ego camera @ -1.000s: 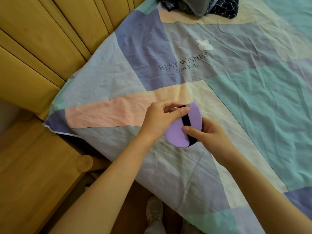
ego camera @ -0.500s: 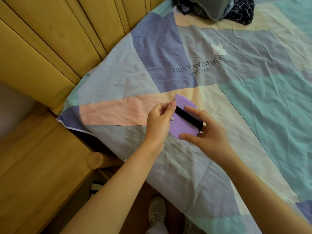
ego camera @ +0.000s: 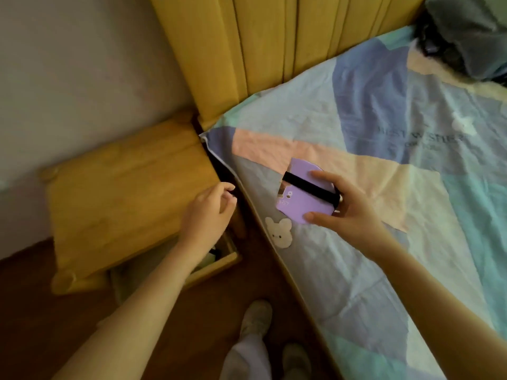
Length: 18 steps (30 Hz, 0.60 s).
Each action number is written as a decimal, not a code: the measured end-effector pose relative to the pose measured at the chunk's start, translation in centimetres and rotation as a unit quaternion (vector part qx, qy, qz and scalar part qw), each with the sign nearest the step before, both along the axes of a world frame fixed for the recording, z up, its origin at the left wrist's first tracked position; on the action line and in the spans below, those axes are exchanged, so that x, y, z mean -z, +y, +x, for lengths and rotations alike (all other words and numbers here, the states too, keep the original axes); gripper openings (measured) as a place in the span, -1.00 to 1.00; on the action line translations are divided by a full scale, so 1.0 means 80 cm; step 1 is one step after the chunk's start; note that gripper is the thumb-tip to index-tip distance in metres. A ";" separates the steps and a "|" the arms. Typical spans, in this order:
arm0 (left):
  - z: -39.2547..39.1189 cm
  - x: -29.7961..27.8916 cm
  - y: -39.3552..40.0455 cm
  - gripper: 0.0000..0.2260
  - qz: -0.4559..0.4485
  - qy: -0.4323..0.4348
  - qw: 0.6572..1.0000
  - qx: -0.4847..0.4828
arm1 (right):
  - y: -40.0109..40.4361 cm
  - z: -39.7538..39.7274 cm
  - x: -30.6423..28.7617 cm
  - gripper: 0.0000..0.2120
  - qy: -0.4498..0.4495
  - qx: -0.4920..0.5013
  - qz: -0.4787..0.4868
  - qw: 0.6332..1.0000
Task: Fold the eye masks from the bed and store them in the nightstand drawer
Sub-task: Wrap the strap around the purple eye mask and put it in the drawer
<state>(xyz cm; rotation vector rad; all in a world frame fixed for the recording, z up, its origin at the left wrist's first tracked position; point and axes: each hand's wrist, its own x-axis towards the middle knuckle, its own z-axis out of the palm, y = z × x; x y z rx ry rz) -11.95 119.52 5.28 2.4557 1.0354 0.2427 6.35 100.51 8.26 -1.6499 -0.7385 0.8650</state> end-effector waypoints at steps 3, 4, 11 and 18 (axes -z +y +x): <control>-0.082 0.008 0.006 -0.78 0.047 0.011 0.998 -0.043 | 0.038 -0.052 0.011 -0.39 0.013 -0.082 -0.008 0.997; -0.109 0.013 0.007 -0.78 0.049 0.022 0.997 -0.061 | 0.052 -0.074 0.017 -0.41 0.018 -0.110 -0.017 0.994; -0.274 0.080 0.025 -0.82 0.028 0.065 0.985 -0.156 | 0.142 -0.213 0.091 -0.51 0.055 -0.250 -0.084 0.963; -0.359 0.184 0.069 -0.79 0.019 0.076 0.985 -0.153 | 0.222 -0.295 0.214 -0.52 0.030 -0.300 -0.186 0.935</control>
